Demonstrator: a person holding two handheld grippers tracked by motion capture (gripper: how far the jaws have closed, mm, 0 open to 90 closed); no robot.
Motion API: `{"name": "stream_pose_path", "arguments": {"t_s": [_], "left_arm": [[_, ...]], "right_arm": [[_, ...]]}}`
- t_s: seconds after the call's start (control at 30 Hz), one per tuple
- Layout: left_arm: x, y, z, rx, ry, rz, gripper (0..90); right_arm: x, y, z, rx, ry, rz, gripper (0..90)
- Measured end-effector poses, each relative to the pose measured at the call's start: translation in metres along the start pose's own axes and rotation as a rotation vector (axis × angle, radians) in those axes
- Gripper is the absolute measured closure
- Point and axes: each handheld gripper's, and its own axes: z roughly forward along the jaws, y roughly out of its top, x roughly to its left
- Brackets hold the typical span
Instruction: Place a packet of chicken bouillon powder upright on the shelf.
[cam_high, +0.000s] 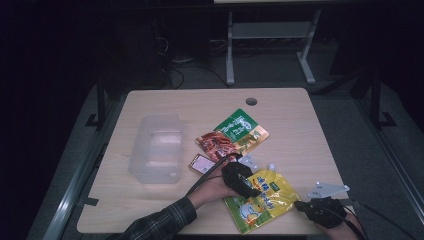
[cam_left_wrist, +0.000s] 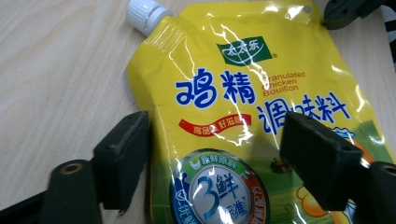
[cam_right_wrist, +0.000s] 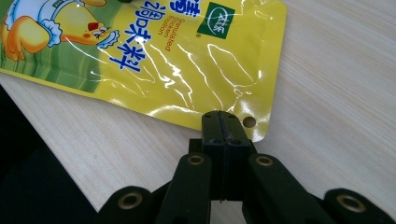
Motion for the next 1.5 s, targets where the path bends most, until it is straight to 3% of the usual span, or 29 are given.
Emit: {"name": "stream_pose_path", "arguments": {"t_s": [0.27,0.47,0.7,0.8,0.87,0.93,1.17,1.5], "left_arm": [[0.008,0.000,-0.002,-0.012,-0.019,-0.024,47.9],[0.010,0.001,-0.002,-0.005,-0.012,-0.020,71.3],[0.009,0.002,-0.003,-0.014,0.004,-0.035,87.9],[0.007,0.002,-0.005,-0.022,0.017,-0.037,89.4],[0.007,0.002,-0.008,-0.059,0.015,-0.062,89.6],[0.005,0.003,-0.013,-0.082,0.036,-0.057,89.7],[0.002,0.004,-0.024,-0.138,0.039,-0.049,89.7],[0.006,0.005,-0.061,-0.276,0.074,-0.083,89.8]], "right_arm": [[0.001,0.002,0.006,0.012,0.005,-0.015,90.0],[0.002,0.003,0.007,0.018,0.010,-0.016,90.0],[0.002,0.003,0.008,0.019,0.011,-0.016,90.0],[0.002,0.004,0.008,0.014,0.008,-0.024,90.0],[0.000,0.004,0.007,0.002,0.005,-0.017,90.0],[-0.001,0.005,0.005,-0.013,0.004,-0.005,90.0],[-0.001,0.008,-0.001,-0.059,0.003,-0.012,90.0],[-0.005,0.012,-0.012,-0.119,0.002,0.003,89.0]]}}
